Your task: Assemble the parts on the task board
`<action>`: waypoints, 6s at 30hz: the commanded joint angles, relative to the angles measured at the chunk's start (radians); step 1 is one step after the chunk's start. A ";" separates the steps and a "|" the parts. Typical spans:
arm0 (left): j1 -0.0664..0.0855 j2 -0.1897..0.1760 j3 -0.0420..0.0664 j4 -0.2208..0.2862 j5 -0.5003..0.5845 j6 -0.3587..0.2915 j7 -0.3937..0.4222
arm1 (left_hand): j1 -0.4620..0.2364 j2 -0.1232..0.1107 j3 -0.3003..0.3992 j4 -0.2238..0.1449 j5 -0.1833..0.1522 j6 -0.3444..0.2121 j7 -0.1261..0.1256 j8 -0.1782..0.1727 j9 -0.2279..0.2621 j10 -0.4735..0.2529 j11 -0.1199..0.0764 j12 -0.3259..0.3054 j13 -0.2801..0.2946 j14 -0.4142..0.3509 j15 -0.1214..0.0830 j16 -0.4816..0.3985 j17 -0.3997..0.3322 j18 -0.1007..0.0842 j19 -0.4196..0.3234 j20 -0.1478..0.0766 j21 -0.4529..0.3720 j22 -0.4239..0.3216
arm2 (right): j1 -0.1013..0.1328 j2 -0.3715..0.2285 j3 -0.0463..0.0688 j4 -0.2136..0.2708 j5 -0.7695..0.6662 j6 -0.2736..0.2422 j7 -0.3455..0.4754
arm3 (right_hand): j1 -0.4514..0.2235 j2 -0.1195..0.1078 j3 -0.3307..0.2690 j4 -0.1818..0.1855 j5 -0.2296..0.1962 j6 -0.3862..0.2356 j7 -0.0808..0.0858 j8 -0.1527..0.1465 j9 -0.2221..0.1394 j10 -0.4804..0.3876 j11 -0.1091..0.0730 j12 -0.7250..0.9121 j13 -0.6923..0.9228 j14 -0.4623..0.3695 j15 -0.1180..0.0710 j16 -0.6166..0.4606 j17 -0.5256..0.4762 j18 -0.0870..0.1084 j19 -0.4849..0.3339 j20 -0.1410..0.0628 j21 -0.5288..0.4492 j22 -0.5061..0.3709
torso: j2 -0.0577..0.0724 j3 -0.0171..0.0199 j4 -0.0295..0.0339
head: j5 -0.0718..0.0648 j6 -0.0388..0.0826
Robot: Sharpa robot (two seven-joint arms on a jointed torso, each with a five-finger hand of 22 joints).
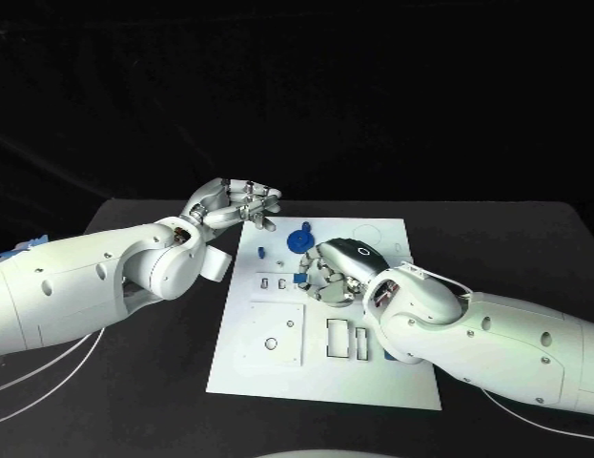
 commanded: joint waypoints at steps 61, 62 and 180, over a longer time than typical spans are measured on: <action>-0.047 -0.011 -0.001 0.047 -0.865 0.208 -0.213 | -0.114 0.018 0.218 -0.145 -0.001 -0.048 -0.031 -0.036 -0.022 -0.025 -0.036 0.976 0.853 0.341 -0.035 0.645 0.792 0.000 0.048 -0.043 0.521 0.367 | 0.003 -0.006 0.004 0.016 0.000 -0.024 -0.017 | -0.004 -0.001 0.000 0.006 0.027 0.018 -0.028 0.007 0.041 0.003 -0.007 -0.003 0.038 0.095 -0.007 0.006 0.222 -0.007 0.008 -0.006 0.011 0.034 | -0.001 0.0001 0.0017 | 0.000 -0.009; -0.047 -0.011 -0.001 0.046 -0.865 0.207 -0.214 | -0.114 0.018 0.218 -0.145 -0.001 -0.048 -0.031 -0.036 -0.022 -0.025 -0.036 0.976 0.853 0.341 -0.035 0.645 0.792 0.000 0.048 -0.043 0.521 0.367 | 0.003 -0.007 0.004 0.017 0.000 -0.024 -0.016 | -0.004 -0.001 0.001 0.006 0.028 0.018 -0.028 0.007 0.041 0.003 -0.007 -0.004 0.038 0.095 -0.007 0.006 0.223 -0.007 0.008 -0.006 0.011 0.034 | -0.001 0.0001 0.0017 | 0.000 -0.009; -0.004 -0.075 0.009 0.050 0.070 -0.099 0.082 | -0.161 -0.011 0.245 -0.154 -0.006 -0.013 -0.021 -0.033 -0.015 -0.238 -0.024 0.680 0.491 0.282 -0.020 0.600 0.692 0.015 -0.062 -0.026 0.417 0.243 | -0.014 0.145 -0.011 -0.147 -0.080 0.081 -0.074 | 0.001 0.000 0.002 0.007 0.019 0.019 -0.031 0.018 0.044 0.007 -0.010 -0.004 0.042 0.095 -0.010 0.006 0.223 -0.007 0.007 -0.009 0.006 0.032 | -0.001 -0.0004 0.0013 | 0.015 -0.026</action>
